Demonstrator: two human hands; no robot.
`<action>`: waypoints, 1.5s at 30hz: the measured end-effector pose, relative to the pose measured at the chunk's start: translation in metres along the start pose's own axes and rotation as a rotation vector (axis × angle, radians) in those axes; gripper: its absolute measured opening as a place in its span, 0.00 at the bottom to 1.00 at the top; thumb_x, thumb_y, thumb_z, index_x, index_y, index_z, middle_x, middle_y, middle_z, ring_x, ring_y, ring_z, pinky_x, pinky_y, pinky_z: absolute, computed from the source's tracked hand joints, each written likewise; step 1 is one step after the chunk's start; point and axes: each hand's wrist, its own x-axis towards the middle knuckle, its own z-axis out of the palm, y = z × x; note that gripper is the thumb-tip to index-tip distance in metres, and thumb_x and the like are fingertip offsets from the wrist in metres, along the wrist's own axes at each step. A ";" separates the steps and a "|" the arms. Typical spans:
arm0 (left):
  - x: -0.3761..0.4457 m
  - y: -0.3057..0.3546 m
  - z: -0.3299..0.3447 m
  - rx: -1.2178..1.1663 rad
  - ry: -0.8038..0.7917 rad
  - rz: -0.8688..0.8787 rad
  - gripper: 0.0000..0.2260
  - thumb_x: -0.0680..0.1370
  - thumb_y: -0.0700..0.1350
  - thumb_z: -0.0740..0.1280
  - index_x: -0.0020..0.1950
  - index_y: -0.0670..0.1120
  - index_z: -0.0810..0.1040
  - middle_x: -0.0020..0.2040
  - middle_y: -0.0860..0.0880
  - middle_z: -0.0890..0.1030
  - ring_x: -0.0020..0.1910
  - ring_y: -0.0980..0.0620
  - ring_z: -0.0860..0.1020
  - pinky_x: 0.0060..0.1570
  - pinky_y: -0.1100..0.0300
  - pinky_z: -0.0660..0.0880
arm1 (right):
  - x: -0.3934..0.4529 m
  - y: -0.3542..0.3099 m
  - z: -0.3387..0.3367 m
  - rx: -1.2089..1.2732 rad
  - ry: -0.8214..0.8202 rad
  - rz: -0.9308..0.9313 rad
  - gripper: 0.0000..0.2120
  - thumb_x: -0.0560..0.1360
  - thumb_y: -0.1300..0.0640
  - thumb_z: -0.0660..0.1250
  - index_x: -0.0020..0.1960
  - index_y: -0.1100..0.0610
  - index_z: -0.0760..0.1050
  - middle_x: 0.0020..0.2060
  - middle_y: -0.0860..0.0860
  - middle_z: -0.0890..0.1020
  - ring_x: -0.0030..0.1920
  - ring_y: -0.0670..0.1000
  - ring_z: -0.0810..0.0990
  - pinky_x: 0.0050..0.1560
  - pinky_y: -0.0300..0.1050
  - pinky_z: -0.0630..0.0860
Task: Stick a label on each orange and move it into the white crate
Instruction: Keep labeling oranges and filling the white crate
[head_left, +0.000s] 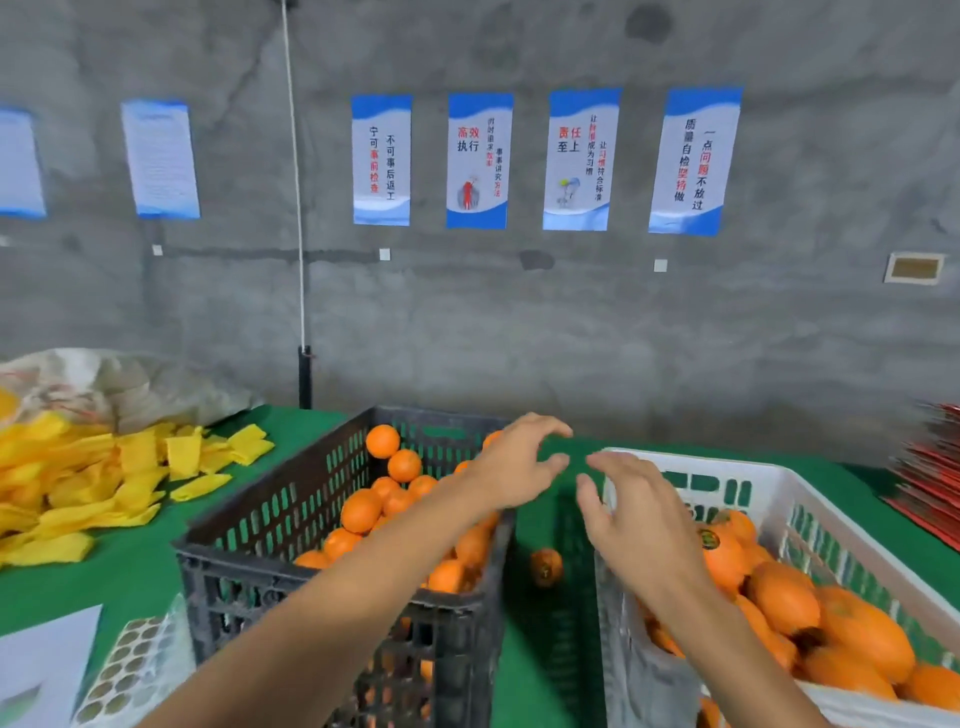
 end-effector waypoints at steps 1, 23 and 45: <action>-0.003 -0.022 -0.010 0.056 -0.028 -0.089 0.18 0.81 0.42 0.69 0.71 0.44 0.77 0.68 0.42 0.77 0.67 0.44 0.75 0.68 0.55 0.70 | 0.009 -0.013 0.014 0.037 -0.068 -0.015 0.17 0.81 0.50 0.66 0.66 0.55 0.81 0.63 0.51 0.83 0.66 0.53 0.77 0.65 0.47 0.73; 0.006 -0.132 0.003 0.658 -0.959 -0.510 0.39 0.76 0.49 0.77 0.81 0.49 0.59 0.60 0.48 0.77 0.56 0.44 0.81 0.50 0.49 0.79 | 0.057 -0.061 0.140 0.341 -0.372 0.160 0.18 0.80 0.67 0.61 0.64 0.56 0.82 0.62 0.56 0.83 0.63 0.58 0.80 0.64 0.54 0.78; -0.125 -0.030 -0.035 -0.026 -0.256 -0.478 0.22 0.76 0.54 0.71 0.70 0.56 0.74 0.66 0.50 0.74 0.58 0.45 0.74 0.50 0.53 0.69 | -0.271 0.004 0.065 0.563 -0.521 0.168 0.12 0.82 0.54 0.69 0.65 0.49 0.82 0.62 0.43 0.82 0.64 0.42 0.79 0.62 0.31 0.74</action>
